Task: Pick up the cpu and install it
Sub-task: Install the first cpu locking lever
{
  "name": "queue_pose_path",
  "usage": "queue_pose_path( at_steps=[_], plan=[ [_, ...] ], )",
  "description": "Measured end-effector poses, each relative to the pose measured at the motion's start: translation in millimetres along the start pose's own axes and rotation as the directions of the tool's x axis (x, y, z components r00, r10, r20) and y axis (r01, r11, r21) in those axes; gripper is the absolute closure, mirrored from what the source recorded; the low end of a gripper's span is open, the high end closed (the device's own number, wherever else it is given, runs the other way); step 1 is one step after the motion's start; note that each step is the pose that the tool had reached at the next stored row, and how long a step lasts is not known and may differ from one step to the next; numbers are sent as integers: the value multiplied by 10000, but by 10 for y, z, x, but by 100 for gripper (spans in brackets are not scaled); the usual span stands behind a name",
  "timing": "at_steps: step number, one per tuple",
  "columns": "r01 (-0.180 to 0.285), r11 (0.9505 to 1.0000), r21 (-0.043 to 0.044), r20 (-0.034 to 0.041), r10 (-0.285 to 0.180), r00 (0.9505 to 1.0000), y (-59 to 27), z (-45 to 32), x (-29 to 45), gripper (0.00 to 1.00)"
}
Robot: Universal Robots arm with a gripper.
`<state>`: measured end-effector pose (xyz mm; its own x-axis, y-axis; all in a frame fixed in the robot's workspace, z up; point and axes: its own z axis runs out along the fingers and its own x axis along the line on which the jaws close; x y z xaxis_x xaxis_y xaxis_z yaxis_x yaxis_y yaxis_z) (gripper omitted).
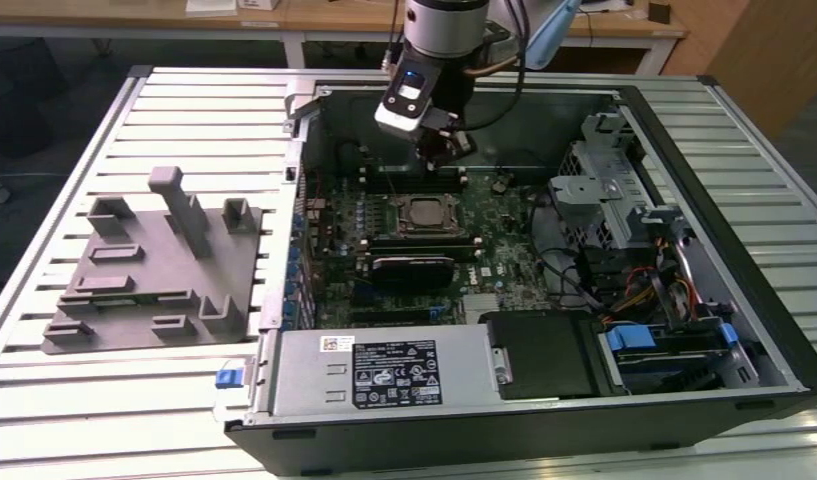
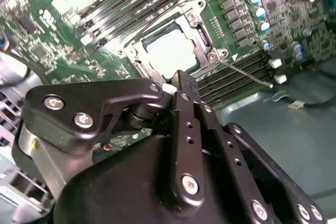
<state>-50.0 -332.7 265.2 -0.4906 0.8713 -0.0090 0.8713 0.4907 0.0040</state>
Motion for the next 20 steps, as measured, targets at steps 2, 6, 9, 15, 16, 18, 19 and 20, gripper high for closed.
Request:
queue_pose_path(
  at_steps=[2, 6, 9, 15, 16, 18, 19, 20],
  plan=[
    [359, 9994, -3, -1, -359, 9994, 0, 1, 0, 88],
    [1092, 9940, -11, -4, -1092, 9940, 0, 5, 0, 88],
    [1627, 9867, -16, -5, -1627, 9867, 0, 7, 0, 88],
    [2696, 9630, -26, -7, -2696, 9630, 0, 11, 0, 88],
    [2867, 9580, -28, -8, -2867, 9580, 0, 12, 0, 88],
    [3210, 9471, -32, -8, -3210, 9471, 0, 14, 0, 88],
    [3381, 9411, -33, -8, -3381, 9411, 0, 15, 0, 88],
    [3549, 9349, -35, -8, -3549, 9349, 0, 15, 0, 88]
  ],
)
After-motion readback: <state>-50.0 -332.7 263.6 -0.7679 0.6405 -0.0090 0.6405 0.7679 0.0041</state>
